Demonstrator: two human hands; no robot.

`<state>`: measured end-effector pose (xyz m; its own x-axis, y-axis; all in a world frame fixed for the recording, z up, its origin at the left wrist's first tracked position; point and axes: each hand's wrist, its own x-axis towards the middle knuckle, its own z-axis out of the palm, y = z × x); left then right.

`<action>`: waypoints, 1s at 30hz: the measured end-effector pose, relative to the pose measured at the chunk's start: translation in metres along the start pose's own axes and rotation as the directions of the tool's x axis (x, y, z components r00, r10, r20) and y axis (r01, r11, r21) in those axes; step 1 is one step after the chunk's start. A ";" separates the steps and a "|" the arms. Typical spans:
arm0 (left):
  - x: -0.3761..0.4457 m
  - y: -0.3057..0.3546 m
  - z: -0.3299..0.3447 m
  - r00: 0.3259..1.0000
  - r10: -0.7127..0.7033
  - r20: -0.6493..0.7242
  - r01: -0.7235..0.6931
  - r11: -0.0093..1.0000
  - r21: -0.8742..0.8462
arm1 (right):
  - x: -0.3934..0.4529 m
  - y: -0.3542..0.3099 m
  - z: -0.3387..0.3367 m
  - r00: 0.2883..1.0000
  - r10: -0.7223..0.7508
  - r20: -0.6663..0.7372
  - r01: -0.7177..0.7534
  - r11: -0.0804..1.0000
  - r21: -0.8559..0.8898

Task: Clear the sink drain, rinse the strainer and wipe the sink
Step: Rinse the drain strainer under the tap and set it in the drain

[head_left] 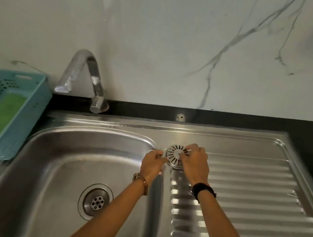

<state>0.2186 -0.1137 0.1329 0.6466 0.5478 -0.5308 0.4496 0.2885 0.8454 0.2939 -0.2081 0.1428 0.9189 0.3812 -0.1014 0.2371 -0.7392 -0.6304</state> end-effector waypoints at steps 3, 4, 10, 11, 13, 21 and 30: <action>0.007 0.001 0.009 1.000 0.017 -0.016 -0.017 1.000 -0.023 | 0.001 -0.002 0.007 1.000 -0.018 0.009 0.018 0.999 -0.030; 0.008 0.002 0.010 1.000 -0.003 -0.016 0.002 0.998 -0.061 | 0.001 -0.004 0.009 1.000 -0.015 0.009 0.015 1.000 -0.001; 0.008 0.011 -0.023 0.980 -0.197 0.030 0.192 0.893 -0.407 | -0.010 -0.036 0.027 0.997 0.064 -0.048 -0.051 0.970 0.237; 0.008 0.011 -0.034 0.977 -0.211 0.029 0.204 0.887 -0.415 | -0.013 -0.042 0.032 0.995 0.077 -0.060 -0.057 0.959 0.277; 0.006 0.007 -0.052 0.974 -0.219 0.059 0.224 0.886 -0.407 | -0.021 -0.054 0.041 0.995 0.079 -0.064 -0.048 0.920 0.388; 0.012 -0.007 -0.187 0.985 -0.042 0.169 0.132 0.814 -0.565 | -0.028 -0.142 0.103 0.997 -0.076 -0.024 0.079 0.891 0.446; 0.019 -0.013 -0.255 0.966 -0.147 0.214 0.245 0.791 -0.561 | 0.004 -0.231 0.155 0.955 -0.267 -0.132 0.289 0.937 0.195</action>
<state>0.0682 0.0930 0.1269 0.6901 0.3184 -0.6499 0.1685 0.8027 0.5721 0.1939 0.0501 0.1689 0.8556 0.4879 0.1727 0.4261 -0.4745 -0.7702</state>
